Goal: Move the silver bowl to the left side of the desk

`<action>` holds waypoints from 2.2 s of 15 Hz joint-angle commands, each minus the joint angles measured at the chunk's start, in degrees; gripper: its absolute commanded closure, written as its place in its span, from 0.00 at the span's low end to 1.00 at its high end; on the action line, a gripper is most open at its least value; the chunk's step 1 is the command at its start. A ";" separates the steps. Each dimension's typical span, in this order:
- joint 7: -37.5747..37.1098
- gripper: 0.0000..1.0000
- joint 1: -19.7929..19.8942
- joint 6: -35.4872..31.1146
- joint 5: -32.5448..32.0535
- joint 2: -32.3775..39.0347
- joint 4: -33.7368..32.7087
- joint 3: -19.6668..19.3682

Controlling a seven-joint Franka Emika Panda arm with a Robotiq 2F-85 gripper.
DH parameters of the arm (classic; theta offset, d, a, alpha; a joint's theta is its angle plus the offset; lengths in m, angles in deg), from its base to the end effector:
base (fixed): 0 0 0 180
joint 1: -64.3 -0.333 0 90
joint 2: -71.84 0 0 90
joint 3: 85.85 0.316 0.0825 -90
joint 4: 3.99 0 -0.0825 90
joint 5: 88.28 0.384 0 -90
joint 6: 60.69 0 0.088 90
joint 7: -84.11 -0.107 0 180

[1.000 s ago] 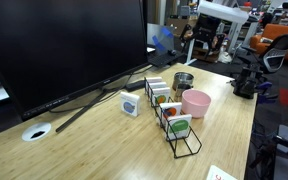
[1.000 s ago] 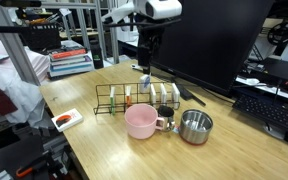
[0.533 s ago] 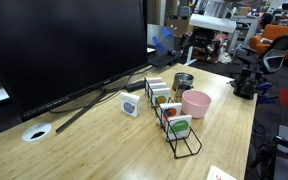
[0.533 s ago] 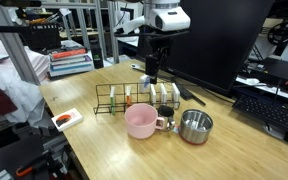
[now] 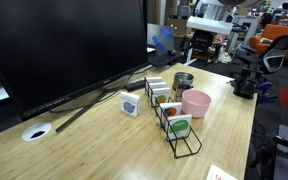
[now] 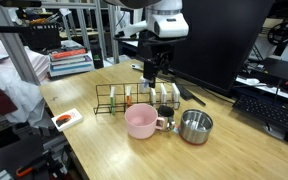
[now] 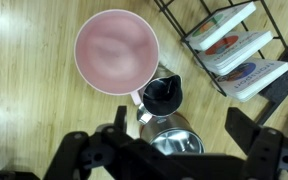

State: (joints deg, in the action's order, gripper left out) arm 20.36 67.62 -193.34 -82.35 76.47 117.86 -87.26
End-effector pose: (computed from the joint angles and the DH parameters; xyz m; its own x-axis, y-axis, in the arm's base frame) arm 0.5629 -0.0444 0.3825 0.3063 -0.9516 -0.0264 -0.9449 -0.3006 -0.1298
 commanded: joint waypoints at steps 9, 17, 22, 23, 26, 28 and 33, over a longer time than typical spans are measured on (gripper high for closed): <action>-10.78 0.00 0.04 -2.10 5.18 6.00 1.08 -4.55; -11.49 0.00 0.54 -1.52 8.48 7.28 -0.24 -4.36; -12.26 0.00 1.76 -3.44 17.07 11.38 -1.89 -4.64; -12.46 0.00 1.99 -3.90 18.08 12.00 -2.29 -4.87; -13.81 0.00 2.17 -5.00 18.39 13.24 -3.44 -5.85; -15.28 0.00 2.15 -4.63 17.65 13.88 -4.24 -6.38; -18.27 0.00 2.44 -4.07 17.66 16.62 -6.02 -6.77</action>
State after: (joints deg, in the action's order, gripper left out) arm 3.85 69.56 -198.10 -65.23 91.05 113.99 -93.87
